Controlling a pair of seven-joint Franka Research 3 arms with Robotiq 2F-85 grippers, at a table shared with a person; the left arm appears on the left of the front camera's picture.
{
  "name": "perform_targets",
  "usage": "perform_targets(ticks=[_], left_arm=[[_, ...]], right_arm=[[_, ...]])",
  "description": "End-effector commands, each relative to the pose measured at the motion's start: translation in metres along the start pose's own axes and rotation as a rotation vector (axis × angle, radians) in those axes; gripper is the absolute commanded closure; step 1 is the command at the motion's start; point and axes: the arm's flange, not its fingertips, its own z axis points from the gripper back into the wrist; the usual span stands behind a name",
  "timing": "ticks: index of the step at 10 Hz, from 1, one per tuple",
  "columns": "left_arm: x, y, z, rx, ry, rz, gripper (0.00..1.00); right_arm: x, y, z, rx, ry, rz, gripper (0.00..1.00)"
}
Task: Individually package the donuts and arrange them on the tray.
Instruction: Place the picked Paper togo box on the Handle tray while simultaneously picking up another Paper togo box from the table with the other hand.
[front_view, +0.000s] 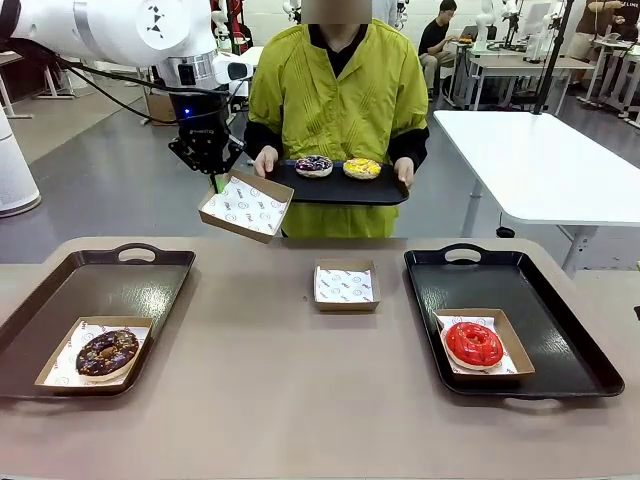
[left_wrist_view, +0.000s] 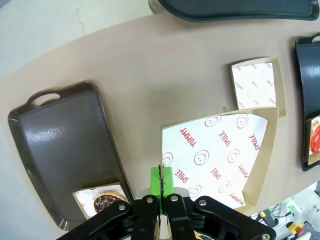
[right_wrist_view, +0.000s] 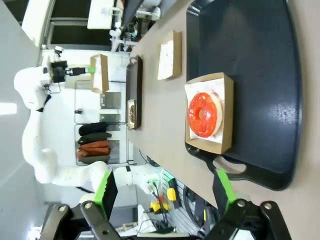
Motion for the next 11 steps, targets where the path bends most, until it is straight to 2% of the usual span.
perform_targets(ticks=[1,11], left_arm=[[-0.0025,0.0017,-0.0049,-0.008,0.003,0.003,1.0],[-0.0025,0.0017,-0.0049,-0.008,0.003,0.003,1.0]], right_arm=[[0.0073,-0.0137,0.0083,0.049,-0.012,0.011,0.0],[-0.0002,-0.0103,0.004,0.022,-0.009,-0.006,0.0]])
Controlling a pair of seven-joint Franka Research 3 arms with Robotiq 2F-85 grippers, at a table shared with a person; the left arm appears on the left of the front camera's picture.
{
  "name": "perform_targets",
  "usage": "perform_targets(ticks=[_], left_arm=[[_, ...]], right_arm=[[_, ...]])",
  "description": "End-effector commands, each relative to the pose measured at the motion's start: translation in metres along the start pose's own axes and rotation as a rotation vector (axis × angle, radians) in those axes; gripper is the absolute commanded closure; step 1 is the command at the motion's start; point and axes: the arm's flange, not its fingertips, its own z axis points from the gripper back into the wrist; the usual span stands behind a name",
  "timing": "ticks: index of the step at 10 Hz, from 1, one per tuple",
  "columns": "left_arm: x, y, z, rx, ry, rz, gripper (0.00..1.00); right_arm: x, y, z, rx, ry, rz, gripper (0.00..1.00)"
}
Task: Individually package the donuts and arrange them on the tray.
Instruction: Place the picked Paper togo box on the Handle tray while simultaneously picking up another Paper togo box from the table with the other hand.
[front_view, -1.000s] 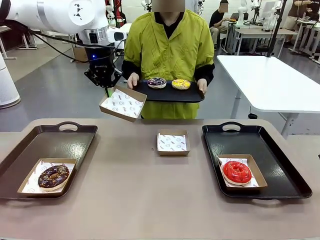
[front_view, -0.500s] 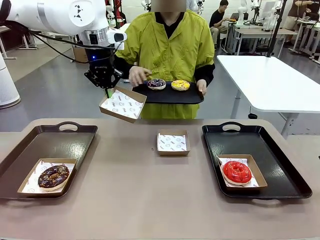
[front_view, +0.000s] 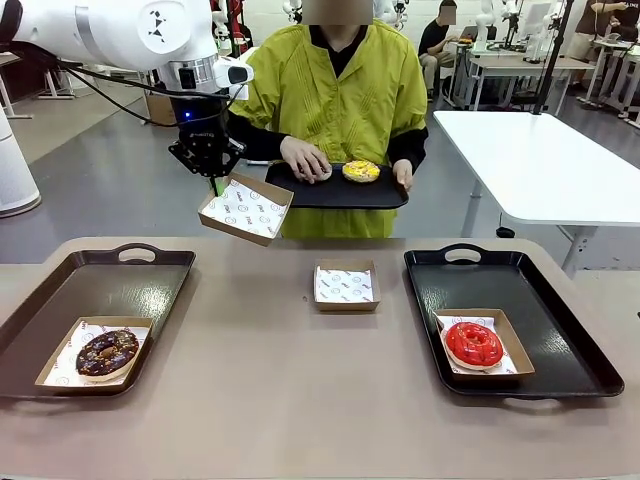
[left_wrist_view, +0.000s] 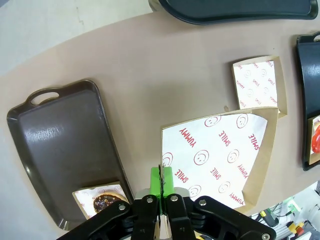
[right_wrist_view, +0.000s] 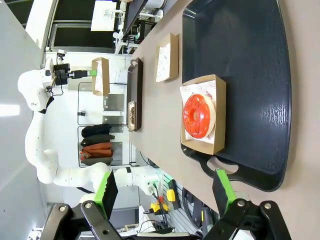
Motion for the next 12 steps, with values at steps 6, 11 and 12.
perform_targets(ticks=[6,11,12], left_arm=[[-0.0019,0.0014,-0.0011,-0.009,-0.004,0.003,1.0],[-0.0019,0.0014,-0.0011,-0.009,-0.004,0.003,1.0],[-0.0019,0.0014,-0.0011,-0.009,-0.004,0.003,1.0]], right_arm=[[-0.0013,0.0024,-0.0001,0.018,-0.005,-0.002,0.0],[-0.0013,0.0024,-0.0001,0.018,-0.005,-0.002,0.0],[-0.0013,0.0024,-0.0001,0.018,-0.005,-0.002,0.0]])
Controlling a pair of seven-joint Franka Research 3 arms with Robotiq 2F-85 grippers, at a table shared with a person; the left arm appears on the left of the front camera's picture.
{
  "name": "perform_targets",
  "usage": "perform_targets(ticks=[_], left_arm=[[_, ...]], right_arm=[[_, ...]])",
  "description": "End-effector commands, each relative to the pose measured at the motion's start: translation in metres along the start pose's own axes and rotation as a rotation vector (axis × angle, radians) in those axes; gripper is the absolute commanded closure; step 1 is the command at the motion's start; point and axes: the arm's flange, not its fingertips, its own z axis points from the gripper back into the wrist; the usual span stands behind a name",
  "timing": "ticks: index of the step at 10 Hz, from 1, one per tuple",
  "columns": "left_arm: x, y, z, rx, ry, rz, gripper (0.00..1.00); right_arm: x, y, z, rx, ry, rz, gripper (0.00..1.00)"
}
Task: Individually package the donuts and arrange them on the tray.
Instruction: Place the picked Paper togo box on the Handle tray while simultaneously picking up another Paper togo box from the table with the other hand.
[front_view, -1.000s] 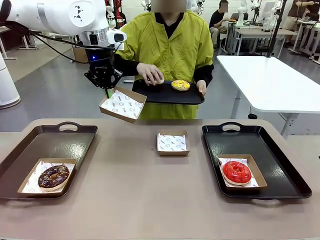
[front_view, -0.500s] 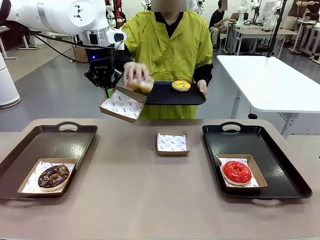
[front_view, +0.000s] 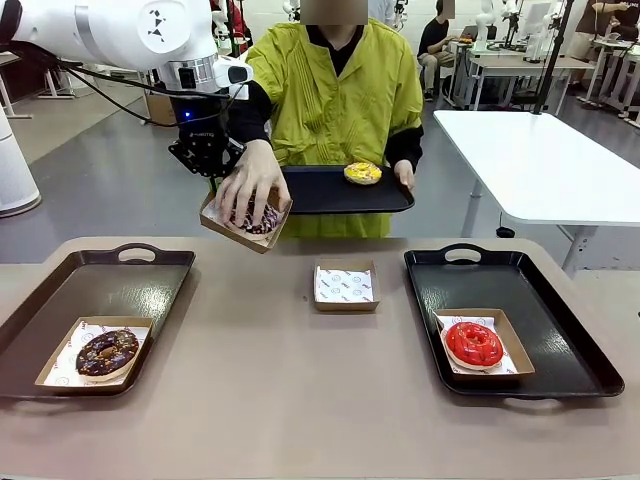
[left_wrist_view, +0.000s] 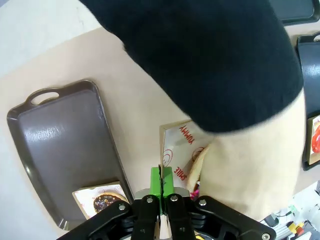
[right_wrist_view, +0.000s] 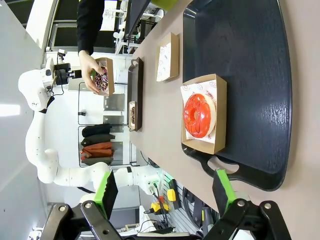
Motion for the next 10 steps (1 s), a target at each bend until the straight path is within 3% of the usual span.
perform_targets(ticks=[1,9,10], left_arm=[[-0.002,0.001,-0.001,-0.009,-0.005,0.003,1.0],[0.0,0.0,0.0,0.0,0.0,0.0,0.99],[0.004,0.019,0.001,-0.021,-0.01,-0.016,0.99]], right_arm=[[-0.001,0.002,0.0,0.015,-0.007,-0.001,0.0],[0.0,0.0,0.0,0.0,0.0,0.0,0.0],[0.016,0.014,-0.006,-0.022,-0.026,-0.028,0.0]])
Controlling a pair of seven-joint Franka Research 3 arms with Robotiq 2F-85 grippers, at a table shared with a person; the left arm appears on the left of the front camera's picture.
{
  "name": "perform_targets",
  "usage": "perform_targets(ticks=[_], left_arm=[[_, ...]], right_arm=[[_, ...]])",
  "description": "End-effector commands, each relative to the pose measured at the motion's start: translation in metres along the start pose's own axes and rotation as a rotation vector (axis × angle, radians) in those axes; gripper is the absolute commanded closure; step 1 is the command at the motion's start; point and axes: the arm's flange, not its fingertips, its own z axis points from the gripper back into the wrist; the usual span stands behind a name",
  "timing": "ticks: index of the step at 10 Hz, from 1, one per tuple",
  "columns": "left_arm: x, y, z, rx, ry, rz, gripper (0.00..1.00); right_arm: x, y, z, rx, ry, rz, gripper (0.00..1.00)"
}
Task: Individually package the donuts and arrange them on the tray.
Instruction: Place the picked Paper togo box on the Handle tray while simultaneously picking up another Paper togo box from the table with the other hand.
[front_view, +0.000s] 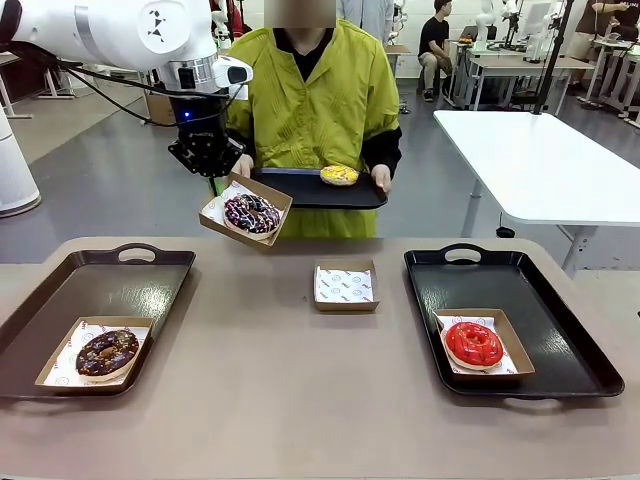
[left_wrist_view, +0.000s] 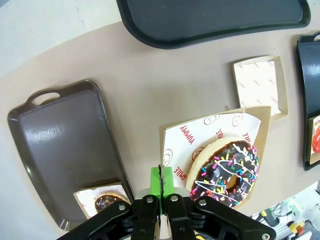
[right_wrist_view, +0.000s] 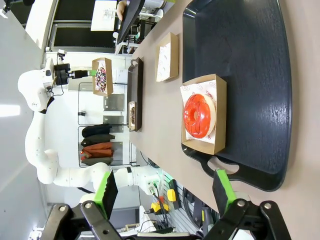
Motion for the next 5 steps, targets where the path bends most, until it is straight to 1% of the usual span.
perform_targets(ticks=[1,3,4,5], left_arm=[[0.002,0.044,0.002,-0.025,-0.002,-0.034,0.99],[-0.011,0.104,-0.001,-0.018,-0.024,-0.011,0.99],[-0.019,0.13,-0.004,-0.026,-0.04,-0.008,0.99],[-0.026,0.158,-0.014,-0.008,-0.051,0.036,0.99]], right_arm=[[0.026,0.043,-0.014,-0.078,-0.018,-0.004,0.0],[0.052,0.106,-0.043,-0.164,0.014,0.025,0.0],[0.065,0.134,-0.065,-0.201,0.017,0.025,0.0],[0.08,0.156,-0.099,-0.262,0.028,0.022,0.0]])
